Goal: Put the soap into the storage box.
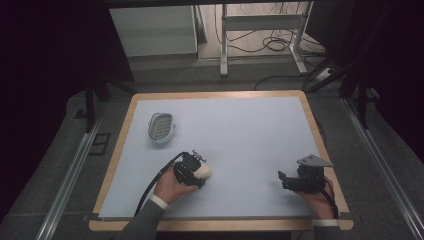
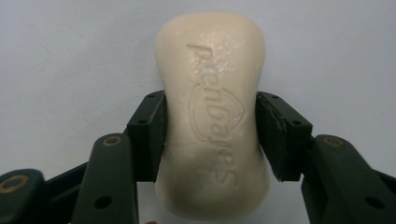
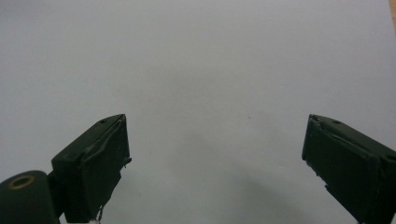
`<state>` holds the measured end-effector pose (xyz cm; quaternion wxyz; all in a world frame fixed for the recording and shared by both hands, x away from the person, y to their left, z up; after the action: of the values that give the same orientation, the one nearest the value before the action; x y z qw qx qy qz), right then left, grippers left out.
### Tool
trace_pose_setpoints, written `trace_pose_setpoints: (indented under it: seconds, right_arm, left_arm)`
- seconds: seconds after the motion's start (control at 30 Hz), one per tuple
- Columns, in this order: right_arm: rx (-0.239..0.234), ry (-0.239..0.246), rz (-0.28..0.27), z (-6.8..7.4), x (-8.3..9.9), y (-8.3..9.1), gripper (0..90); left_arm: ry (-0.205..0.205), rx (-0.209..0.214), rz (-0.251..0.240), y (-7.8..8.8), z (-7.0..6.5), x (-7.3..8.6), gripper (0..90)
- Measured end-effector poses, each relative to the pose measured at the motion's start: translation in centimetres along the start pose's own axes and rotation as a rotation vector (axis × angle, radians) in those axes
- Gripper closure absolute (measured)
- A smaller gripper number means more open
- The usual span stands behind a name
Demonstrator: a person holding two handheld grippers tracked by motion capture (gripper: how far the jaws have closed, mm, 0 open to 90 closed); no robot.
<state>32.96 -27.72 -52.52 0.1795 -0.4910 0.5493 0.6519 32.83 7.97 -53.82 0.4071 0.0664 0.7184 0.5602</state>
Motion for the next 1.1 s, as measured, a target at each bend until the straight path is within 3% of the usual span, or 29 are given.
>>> trace_pose_setpoints:
  seconds: [0.33,0.67,1.1]
  right_arm:
    - [0.002,-0.006,0.0,-0.1,0.0,0.1,7.2]
    - [0.009,-0.01,-0.005,-0.3,0.0,0.2,7.1]
    - [0.009,-0.008,-0.002,-0.3,0.0,0.1,7.1]
  left_arm:
    - [-0.02,0.012,0.006,0.2,0.1,-0.2,49.6]
    - [0.001,0.065,-0.055,2.6,1.1,-0.8,49.7]
    - [0.018,0.046,-0.084,4.2,3.0,-1.4,49.6]
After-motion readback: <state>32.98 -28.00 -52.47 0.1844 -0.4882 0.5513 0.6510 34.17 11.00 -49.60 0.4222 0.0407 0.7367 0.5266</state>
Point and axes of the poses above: each handheld gripper's, and its own axes: y roughly backward along the jaws, x roughly out of its underside, z roughly to its left, the point moved 3 cm from there along -y, roughly forward along the jaws, and after that the axes turned 7 degrees about -z, right-handed, at the moved point
